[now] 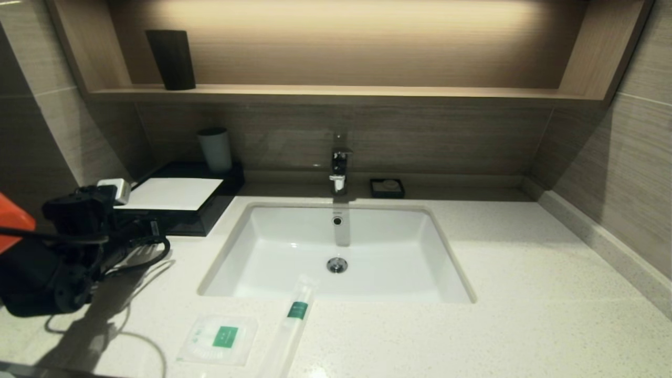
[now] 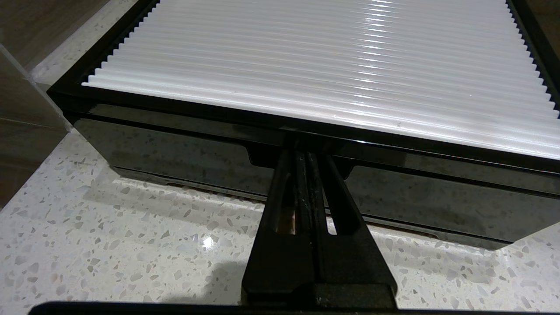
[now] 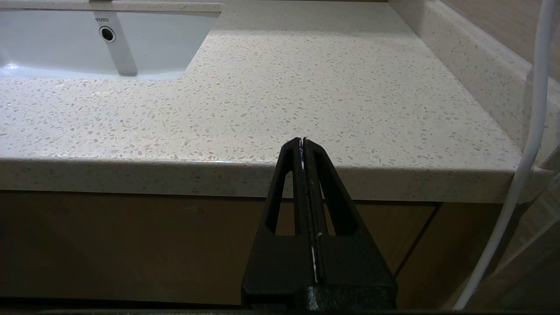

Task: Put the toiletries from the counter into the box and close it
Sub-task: Open the drawer

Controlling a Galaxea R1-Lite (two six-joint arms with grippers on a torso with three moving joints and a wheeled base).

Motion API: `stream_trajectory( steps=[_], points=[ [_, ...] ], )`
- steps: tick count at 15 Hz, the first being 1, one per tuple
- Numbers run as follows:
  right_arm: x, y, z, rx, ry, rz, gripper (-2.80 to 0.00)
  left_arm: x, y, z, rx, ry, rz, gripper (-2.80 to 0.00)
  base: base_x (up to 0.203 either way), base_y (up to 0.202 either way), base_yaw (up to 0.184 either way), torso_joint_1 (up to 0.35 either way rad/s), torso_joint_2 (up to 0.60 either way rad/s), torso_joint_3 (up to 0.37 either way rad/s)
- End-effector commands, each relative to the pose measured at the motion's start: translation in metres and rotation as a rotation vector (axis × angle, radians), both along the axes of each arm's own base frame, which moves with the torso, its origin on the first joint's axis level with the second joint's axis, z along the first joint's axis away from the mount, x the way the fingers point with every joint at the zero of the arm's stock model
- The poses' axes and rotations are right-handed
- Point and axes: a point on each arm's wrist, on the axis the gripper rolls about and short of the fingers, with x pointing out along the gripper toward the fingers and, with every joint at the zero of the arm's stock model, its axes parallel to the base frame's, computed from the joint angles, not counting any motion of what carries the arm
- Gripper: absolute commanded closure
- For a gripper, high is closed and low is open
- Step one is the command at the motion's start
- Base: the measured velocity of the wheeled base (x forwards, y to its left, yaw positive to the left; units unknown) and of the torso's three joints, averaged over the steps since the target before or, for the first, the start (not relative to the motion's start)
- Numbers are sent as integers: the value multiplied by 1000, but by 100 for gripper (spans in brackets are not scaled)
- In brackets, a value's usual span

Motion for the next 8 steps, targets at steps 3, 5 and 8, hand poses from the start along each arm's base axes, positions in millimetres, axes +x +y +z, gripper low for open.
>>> stream_trajectory(
  steps=[3,5,8],
  points=[
    [0,0,0,-1,-2,0,0,4,1,-1,0,-9,-1,0,0,0,0,0,0,0],
    [0,0,0,-1,-2,0,0,5,1,-1,-2,-7,-1,0,0,0,0,0,0,0],
    [0,0,0,0,-1,0,0,4,1,0,-3,-4,-1,0,0,0,0,0,0,0]
  ],
)
